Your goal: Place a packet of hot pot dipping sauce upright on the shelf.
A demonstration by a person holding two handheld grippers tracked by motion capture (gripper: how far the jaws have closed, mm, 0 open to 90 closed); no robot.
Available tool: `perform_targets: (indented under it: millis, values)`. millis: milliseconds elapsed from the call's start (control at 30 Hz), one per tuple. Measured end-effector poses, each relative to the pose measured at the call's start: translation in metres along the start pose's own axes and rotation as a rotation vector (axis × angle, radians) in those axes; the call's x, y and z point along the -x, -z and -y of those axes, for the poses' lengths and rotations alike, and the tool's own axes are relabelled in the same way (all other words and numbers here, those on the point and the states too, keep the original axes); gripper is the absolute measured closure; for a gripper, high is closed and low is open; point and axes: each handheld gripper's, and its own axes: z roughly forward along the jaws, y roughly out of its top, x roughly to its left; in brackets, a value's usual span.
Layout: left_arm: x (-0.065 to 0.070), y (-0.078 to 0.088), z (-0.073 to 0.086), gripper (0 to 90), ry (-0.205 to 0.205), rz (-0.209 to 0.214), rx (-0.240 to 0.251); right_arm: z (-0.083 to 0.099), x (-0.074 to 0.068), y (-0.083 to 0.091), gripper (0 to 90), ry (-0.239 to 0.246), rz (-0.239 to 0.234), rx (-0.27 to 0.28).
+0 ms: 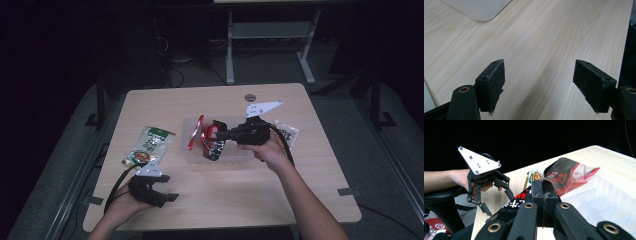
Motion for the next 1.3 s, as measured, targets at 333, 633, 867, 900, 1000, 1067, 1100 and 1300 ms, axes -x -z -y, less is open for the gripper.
perform_targets:
  millis: [333, 633, 867, 900, 1000, 1067, 1100, 1300]
  values:
    - [0.000, -0.001, 0.001, 24.9, 0.014, 0.003, 0.008, -0.009, 0.011, -0.025, 90.0, -0.014, 0.004, -0.046]
    - [0.000, -0.001, 0.000, 25.0, 0.012, 0.008, 0.000, -0.009, 0.022, -0.044, 89.9, -0.028, 0.016, -0.087]
    - [0.000, -0.002, 0.001, 24.9, 0.006, 0.011, -0.001, -0.007, 0.030, -0.054, 89.6, -0.055, 0.021, -0.098]
    - [0.000, -0.003, 0.001, 25.0, 0.009, 0.013, -0.003, -0.007, 0.031, -0.057, 89.4, -0.064, 0.024, -0.094]
    - [0.000, -0.003, 0.000, 25.0, 0.005, 0.014, -0.007, -0.006, 0.033, -0.061, 89.3, -0.074, 0.025, -0.091]
    - [0.000, -0.003, 0.000, 24.9, 0.004, 0.016, -0.009, -0.006, 0.035, -0.064, 89.0, -0.082, 0.020, -0.086]
    - [0.000, -0.004, 0.000, 25.0, 0.002, 0.019, -0.010, -0.006, 0.037, -0.068, 89.0, -0.092, 0.018, -0.085]
    - [0.001, -0.004, 0.000, 25.0, 0.004, 0.021, -0.008, -0.012, 0.038, -0.079, 87.7, -0.089, 0.017, -0.097]
